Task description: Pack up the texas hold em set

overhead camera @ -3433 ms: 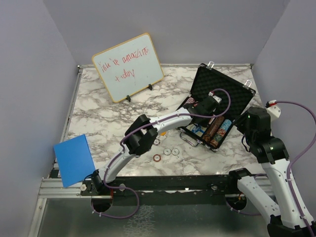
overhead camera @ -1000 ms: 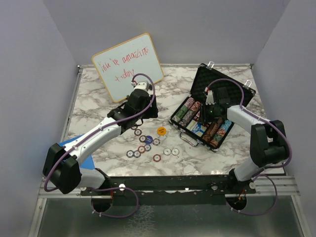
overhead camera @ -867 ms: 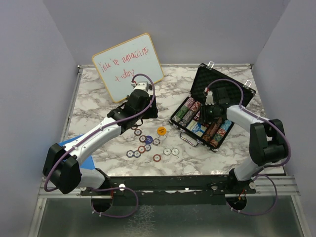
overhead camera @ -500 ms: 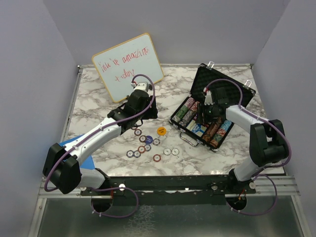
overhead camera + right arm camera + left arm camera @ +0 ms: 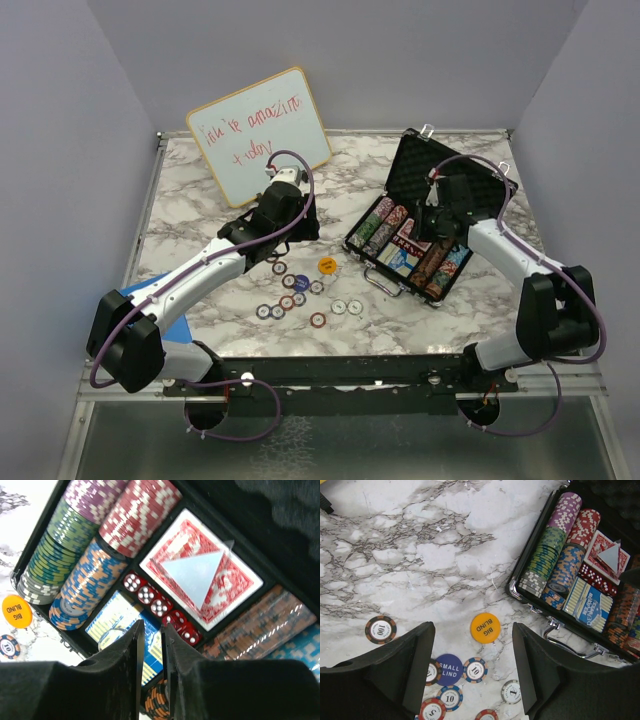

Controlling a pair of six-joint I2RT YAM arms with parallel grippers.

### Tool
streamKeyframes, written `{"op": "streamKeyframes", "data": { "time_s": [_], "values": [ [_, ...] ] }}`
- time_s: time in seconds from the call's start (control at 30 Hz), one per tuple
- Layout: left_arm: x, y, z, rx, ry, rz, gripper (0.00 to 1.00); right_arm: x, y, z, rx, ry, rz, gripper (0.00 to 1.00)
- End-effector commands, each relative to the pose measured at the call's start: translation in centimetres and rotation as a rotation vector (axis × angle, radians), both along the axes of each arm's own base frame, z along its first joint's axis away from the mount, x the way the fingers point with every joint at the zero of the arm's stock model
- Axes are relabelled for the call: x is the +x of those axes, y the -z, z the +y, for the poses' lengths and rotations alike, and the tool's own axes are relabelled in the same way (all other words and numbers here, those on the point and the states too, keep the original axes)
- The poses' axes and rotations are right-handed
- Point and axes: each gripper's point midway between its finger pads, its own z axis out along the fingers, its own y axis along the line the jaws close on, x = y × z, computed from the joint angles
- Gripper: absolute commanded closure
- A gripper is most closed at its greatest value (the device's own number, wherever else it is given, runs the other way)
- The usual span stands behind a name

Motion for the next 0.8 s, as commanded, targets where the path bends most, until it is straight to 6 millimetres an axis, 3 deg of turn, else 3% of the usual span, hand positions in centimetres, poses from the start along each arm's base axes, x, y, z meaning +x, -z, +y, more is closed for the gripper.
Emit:
{"op": "streamKeyframes", "data": {
  "time_s": [0.0,0.23,0.77],
  "values": [
    [0.1,0.5,0.4,0.009,-0.014,0.003,0.30,-1.8,1.2,-0.4,0.055,0.153,0.067,0.76],
    [0.2,0.7,0.3,0.009,-0.011,0.008,0.30,-2.4,3.9,-1.2,0.030,0.254,0.137,0.75],
    [0.2,0.9,0.3,0.016,-0.015,0.011,0.30,-1.4,5.0,-2.3,-0.009,0.336,0.126,0.78]
  ]
}}
